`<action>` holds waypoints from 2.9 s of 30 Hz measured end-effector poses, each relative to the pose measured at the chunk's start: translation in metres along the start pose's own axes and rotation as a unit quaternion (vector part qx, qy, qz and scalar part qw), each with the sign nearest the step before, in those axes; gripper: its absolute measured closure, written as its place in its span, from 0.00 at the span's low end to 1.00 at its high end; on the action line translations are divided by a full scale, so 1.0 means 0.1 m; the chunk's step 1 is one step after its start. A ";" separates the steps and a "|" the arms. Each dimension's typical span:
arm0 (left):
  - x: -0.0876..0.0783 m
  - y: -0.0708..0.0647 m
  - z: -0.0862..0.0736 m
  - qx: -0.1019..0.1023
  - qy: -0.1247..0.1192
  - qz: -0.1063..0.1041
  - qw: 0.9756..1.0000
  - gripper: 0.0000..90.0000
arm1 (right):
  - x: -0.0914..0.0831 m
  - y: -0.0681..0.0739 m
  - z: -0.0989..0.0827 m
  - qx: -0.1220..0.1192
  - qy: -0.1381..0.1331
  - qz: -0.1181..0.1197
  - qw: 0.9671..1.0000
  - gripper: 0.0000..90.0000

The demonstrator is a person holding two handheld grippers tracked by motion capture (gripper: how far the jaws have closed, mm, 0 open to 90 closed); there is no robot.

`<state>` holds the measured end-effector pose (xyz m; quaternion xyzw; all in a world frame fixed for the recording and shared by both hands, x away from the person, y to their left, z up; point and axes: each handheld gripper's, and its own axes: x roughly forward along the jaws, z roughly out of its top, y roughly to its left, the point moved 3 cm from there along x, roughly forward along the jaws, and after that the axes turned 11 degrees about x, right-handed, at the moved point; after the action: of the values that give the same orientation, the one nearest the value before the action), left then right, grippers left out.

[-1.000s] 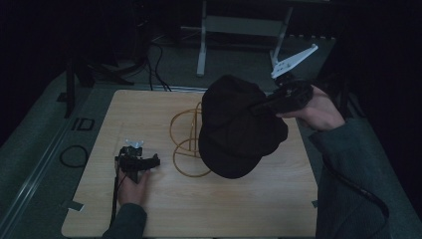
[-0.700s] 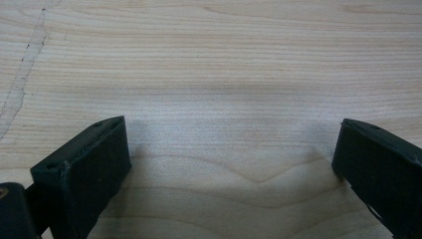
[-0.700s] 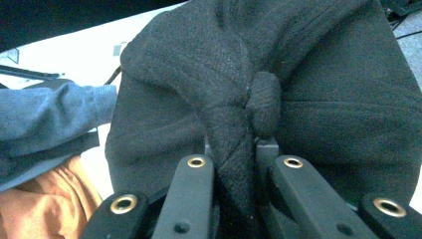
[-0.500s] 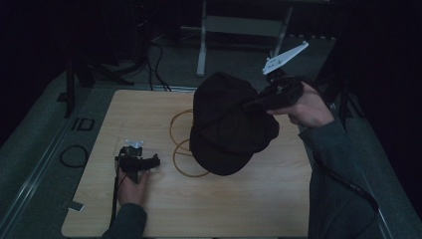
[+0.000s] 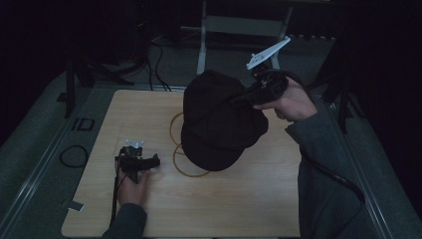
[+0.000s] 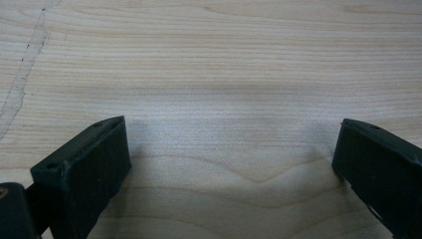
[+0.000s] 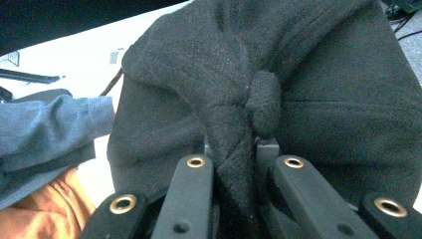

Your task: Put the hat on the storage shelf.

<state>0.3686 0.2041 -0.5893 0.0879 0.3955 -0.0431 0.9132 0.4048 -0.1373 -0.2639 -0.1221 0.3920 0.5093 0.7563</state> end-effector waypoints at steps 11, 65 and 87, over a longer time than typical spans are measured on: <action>0.00 0.00 0.00 0.000 0.000 0.000 1.000 0.01 | 0.22 -0.04 0.12 0.008 0.001 -0.003 1.000 0.92; 0.00 -0.01 0.00 0.000 0.001 0.000 1.000 0.01 | 1.00 -0.13 0.24 0.040 0.040 -0.075 0.996 0.57; 0.00 -0.01 0.00 -0.001 0.001 0.000 1.000 0.01 | 1.01 -0.04 0.31 0.041 0.024 -0.080 0.996 0.42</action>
<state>0.3687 0.2030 -0.5892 0.0871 0.3962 -0.0425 0.9130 0.4403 -0.0523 -0.3165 -0.1339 0.4192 0.4281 0.7893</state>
